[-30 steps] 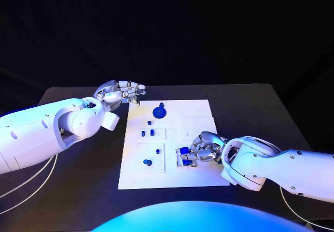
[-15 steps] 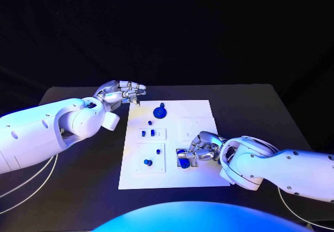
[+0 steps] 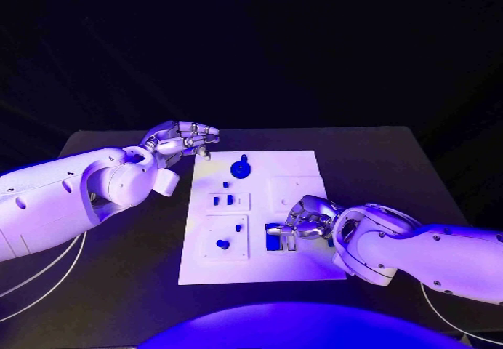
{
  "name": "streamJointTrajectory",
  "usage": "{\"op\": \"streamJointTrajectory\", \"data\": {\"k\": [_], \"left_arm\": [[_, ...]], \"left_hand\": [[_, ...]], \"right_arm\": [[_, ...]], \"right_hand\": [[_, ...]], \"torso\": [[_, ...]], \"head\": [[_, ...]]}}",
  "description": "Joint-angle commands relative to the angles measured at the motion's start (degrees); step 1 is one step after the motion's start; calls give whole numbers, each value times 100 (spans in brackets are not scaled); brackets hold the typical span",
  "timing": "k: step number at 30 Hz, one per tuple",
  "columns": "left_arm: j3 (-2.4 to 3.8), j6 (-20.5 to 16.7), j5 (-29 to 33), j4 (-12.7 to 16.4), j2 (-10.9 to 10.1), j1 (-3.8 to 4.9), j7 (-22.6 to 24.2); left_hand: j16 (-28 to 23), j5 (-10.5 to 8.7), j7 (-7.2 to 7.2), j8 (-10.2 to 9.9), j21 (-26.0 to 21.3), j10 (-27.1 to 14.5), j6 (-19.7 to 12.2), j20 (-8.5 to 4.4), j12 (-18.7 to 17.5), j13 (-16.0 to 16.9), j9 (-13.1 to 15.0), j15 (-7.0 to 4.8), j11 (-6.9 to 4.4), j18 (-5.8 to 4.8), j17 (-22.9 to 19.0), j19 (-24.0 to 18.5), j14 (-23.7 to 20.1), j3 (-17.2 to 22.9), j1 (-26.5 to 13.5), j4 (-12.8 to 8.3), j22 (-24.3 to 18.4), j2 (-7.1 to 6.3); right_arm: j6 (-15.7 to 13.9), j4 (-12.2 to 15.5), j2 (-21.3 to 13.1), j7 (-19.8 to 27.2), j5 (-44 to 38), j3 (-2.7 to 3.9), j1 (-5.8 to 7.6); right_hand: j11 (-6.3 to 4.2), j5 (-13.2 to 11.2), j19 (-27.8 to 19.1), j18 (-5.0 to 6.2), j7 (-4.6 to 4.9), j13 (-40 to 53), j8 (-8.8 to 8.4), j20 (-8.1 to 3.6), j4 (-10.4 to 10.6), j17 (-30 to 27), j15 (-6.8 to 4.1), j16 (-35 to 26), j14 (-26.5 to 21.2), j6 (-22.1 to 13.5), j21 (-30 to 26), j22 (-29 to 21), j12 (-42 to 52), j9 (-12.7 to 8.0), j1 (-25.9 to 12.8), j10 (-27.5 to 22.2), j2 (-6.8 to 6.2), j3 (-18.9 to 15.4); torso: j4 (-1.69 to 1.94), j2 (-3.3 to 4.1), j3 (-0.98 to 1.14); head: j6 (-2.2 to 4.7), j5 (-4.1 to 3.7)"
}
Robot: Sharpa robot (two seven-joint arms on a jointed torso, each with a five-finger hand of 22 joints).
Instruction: Assemble the parts on the task board
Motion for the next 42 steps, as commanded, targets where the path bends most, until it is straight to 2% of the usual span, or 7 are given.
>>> {"op": "streamJointTrajectory", "data": {"k": [1, 4, 8, 9, 14, 33, 42], "left_arm": [[4, 56, 28, 16, 2, 3, 26], [3, 55, 28, 14, -1, 3, 25], [3, 54, 28, 11, -2, 3, 23], [3, 54, 28, 11, -2, 3, 22], [3, 56, 28, 6, 0, 3, 15], [2, 62, 28, -2, 8, 3, 1], [2, 60, 28, -8, 3, 3, -1]], "left_hand": [[-18, 20, 137, 34, -28, -49, -54, 3, 30, -6, 7, 25, -9, 86, -6, 42, 0, -34, -16, 9, -6, 48], [-18, 20, 137, 34, -28, -49, -54, 3, 30, -6, 7, 25, -9, 86, -6, 42, 0, -34, -16, 9, -6, 48], [-18, 20, 137, 34, -28, -49, -54, 3, 30, -6, 7, 25, -9, 86, -6, 42, 0, -34, -16, 9, -6, 48], [-18, 20, 137, 34, -28, -49, -54, 3, 30, -6, 7, 25, -9, 86, -6, 42, 0, -34, -16, 9, -6, 48], [-18, 20, 137, 34, -28, -49, -54, 3, 30, -6, 7, 25, -9, 86, -6, 42, 0, -34, -16, 9, -6, 48], [-16, 21, 138, 55, -37, -58, -65, 5, 46, -12, 7, 26, -7, 86, -10, 49, -1, -34, -17, 17, -15, 56], [-16, 21, 139, 61, -40, -60, -68, 5, 51, -13, 7, 27, -7, 86, -11, 51, -1, -34, -20, 21, -17, 59]], "right_arm": [[-42, 109, -78, 189, -111, 0, -7], [-18, 236, -181, 263, -82, 0, -7], [51, 334, -283, 308, -69, 0, -6], [79, 350, -305, 316, -67, 0, -6], [232, 404, -371, 345, -58, -1, -6], [408, 240, -174, 275, -100, -2, -24], [395, 113, -206, 188, -236, -2, -30]], "right_hand": [[-48, 126, 533, -80, 3, 768, 40, -22, -7, 815, -32, 11, 493, -54, 14, 1449, 4, 10, 248, 146, 31, 21], [-53, 337, 540, -85, -3, 791, 51, -26, -16, 840, -37, 18, 499, -58, 35, 1454, 24, 12, 468, 161, 62, -10], [-58, 385, 546, -89, -7, 807, 56, -30, -27, 848, -40, 20, 500, -61, 55, 1460, 36, 11, 661, 170, 65, -30], [-60, 415, 548, -90, -9, 814, 53, -32, -41, 856, -43, 23, 501, -66, 63, 1462, 41, 7, 813, 174, 58, -15], [-61, 378, 549, -91, -9, 824, 44, -34, -41, 866, -44, 25, 503, -68, 66, 1463, 41, -7, 1083, 178, -16, 38], [-62, 412, 554, -95, -10, 838, 35, -35, -24, 874, -44, 27, 504, -58, 84, 1468, 53, -20, 1180, 186, 34, 85], [-67, 391, 558, -97, -16, 856, 8, -38, -35, 890, -48, 31, 506, -51, 96, 1471, 67, -48, 1382, 196, 126, 197]], "torso": [[0, -2, 6], [-3, -3, 5], [-10, -3, 1], [-12, -3, 0], [-3, -1, 5], [4, 0, -2], [-4, -7, -6]], "head": [[2, 6], [-2, 11], [1, 9], [-2, 7], [-12, 6], [-33, 5], [-25, 12]]}}
